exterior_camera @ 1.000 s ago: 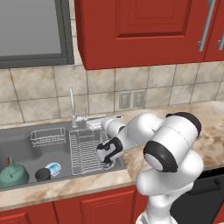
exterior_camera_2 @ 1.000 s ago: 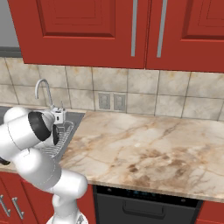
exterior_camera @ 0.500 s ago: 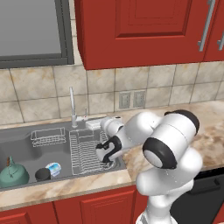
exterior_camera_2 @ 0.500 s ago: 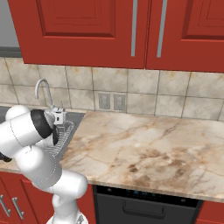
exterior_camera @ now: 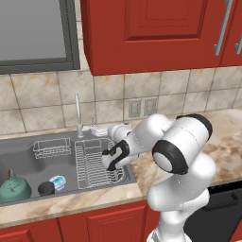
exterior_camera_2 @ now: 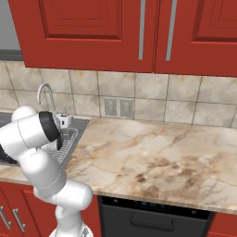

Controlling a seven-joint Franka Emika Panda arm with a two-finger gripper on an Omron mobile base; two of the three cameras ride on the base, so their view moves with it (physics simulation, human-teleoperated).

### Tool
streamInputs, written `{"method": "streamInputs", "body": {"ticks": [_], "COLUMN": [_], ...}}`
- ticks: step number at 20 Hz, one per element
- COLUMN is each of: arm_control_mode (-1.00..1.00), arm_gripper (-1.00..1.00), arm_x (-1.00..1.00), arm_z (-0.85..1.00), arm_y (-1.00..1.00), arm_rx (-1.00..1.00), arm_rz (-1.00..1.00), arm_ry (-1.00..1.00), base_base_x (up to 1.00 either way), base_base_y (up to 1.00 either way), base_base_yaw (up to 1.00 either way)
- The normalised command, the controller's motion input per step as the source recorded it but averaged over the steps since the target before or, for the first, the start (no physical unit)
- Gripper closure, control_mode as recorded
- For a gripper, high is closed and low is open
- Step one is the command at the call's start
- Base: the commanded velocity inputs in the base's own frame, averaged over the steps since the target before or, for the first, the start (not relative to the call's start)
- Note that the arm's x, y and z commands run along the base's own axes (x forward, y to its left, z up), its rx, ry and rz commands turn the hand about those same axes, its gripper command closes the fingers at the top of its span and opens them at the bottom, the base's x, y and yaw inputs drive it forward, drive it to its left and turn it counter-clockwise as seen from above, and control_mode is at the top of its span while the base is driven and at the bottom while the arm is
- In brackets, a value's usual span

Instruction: Pick the kettle and glass cup and place them in the sink. Then turn on the water.

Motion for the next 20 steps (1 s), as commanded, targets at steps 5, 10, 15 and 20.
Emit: {"method": "streamInputs", "body": {"ticks": [5, 10, 15, 20], "arm_control_mode": [-1.00, -1.00, -1.00, -1.00], "arm_gripper": [-1.00, -1.00, -1.00, -1.00], "arm_x": [0.22, 0.18, 0.18, 0.19], "arm_z": [-0.11, -0.23, -0.26, -0.24], "arm_y": [0.00, 0.04, 0.11, 0.09], "arm_rx": [0.00, 0.00, 0.00, 0.00], "arm_rz": [0.00, 0.00, 0.00, 0.00], "arm_ry": [-0.07, -0.06, -0.05, -0.04], "base_base_x": [0.00, 0.00, 0.00, 0.00], "base_base_y": [0.00, 0.00, 0.00, 0.00], "base_base_yaw": [0.00, 0.00, 0.00, 0.00]}}
